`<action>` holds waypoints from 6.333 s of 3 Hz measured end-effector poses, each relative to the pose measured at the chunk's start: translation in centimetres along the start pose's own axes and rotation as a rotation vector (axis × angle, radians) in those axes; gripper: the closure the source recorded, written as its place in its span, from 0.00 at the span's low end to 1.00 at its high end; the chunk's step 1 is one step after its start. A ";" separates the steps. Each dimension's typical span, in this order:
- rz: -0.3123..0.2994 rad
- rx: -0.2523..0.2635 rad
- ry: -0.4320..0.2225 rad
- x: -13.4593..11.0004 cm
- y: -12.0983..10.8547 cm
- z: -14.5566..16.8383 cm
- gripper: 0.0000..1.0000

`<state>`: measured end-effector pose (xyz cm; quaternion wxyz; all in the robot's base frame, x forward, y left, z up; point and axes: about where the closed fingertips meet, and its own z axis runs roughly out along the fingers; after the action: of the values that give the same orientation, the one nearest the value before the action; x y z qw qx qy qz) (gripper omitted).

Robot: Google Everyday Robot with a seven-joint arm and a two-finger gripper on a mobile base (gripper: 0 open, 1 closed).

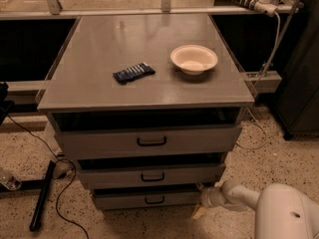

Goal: Open bottom drawer

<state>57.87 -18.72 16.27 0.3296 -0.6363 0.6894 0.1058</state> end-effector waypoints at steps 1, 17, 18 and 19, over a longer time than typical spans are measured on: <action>0.000 0.001 0.001 0.1 -0.1 0.0 0.00; 0.022 -0.020 -0.095 -0.2 7.9 -5.5 0.81; 0.022 -0.020 -0.095 -0.2 7.9 -5.5 0.58; 0.051 -0.027 -0.116 0.5 8.7 -5.6 0.35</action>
Offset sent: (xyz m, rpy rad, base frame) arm 0.0010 -0.0006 -0.0004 -0.0005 -0.0010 -0.0012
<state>47.88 -20.82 17.85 0.3576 -0.6157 0.6836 0.1603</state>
